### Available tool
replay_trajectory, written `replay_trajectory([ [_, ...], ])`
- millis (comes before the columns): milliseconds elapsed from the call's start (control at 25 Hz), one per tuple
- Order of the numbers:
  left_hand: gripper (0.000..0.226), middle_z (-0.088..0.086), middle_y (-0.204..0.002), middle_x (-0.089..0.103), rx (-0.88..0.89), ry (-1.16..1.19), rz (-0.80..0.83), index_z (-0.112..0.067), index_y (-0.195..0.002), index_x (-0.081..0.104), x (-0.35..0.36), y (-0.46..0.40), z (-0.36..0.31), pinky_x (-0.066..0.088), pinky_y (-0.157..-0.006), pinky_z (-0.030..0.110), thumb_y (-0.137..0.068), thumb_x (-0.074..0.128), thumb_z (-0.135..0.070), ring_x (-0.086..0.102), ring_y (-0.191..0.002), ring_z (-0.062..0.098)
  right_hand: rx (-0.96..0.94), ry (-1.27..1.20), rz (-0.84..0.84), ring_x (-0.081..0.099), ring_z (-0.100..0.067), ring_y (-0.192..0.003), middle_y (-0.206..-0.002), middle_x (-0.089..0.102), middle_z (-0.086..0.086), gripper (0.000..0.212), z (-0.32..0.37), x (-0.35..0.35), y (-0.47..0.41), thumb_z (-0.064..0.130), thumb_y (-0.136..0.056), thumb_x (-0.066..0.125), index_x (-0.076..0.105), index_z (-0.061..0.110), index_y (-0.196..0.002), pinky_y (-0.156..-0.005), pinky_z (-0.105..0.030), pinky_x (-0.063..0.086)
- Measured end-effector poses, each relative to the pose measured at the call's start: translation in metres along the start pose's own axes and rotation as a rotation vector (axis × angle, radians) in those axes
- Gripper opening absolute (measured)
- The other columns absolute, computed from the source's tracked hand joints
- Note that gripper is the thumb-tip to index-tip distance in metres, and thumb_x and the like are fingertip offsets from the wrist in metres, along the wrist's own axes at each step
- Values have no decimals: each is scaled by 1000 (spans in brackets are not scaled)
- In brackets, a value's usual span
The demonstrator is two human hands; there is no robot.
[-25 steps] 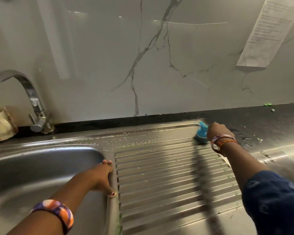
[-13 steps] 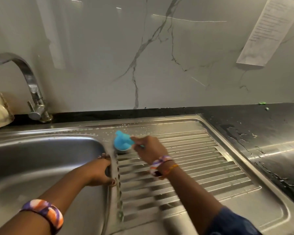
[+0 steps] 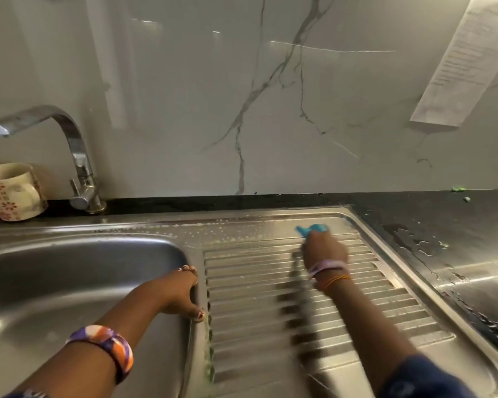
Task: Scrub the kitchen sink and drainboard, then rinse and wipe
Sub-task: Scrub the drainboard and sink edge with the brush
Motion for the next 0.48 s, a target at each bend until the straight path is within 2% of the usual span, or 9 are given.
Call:
replay_trajectory([
  [80,61,3,-131,48,-3,-9,1,-11,-126,50,0,-2,2,41,-94,26,-78,69,-44,50,-115,17,-224,52,-156,70,-28,-60,-72,70,-14,12,68,4,38,13,-70,78,72,5,-76,-49,-26,52],
  [120,61,3,-133,48,-4,-12,-1,-13,-125,49,0,-4,2,41,-96,26,-77,70,-44,50,-116,17,-300,48,-146,70,-28,-59,-71,70,-14,12,93,5,50,14,-69,78,72,4,-74,-50,-26,52],
  [200,65,3,-138,44,-20,-25,7,-15,-131,46,1,-4,2,38,-102,27,-78,69,-45,46,-123,17,-394,-89,96,67,-32,-95,-105,68,-16,22,122,21,53,18,-91,54,67,7,-106,-78,-34,53],
  [240,67,3,-140,43,-18,-31,9,-14,-133,44,1,-3,2,37,-104,26,-79,69,-45,45,-126,17,-378,-156,234,62,-32,-106,-115,64,-14,28,120,31,47,20,-95,46,63,11,-116,-86,-35,49],
  [280,67,3,-140,43,-11,-23,12,-14,-134,43,1,-3,2,37,-105,26,-80,68,-45,45,-126,17,-352,-207,281,60,-30,-109,-118,63,-13,31,110,31,39,22,-96,44,61,13,-120,-89,-34,47],
  [360,67,3,-141,42,-2,10,21,-13,-135,42,3,-3,3,37,-104,27,-81,66,-45,45,-125,17,-288,-273,247,63,-27,-102,-114,65,-14,31,60,26,12,22,-97,45,61,11,-121,-83,-29,46],
  [480,72,6,-145,37,-19,6,27,-9,-139,37,3,-1,5,34,-105,28,-83,65,-45,40,-130,19,-42,-225,171,65,-29,-89,-99,67,-17,29,-51,11,-31,18,-97,46,65,4,-113,-76,-31,49],
])
Point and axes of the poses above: each hand's wrist, its own y-axis away from the middle knuckle, its own x-axis out of the palm, z = x × y, the point moved 6 cm from there along -y, towards the middle knuckle
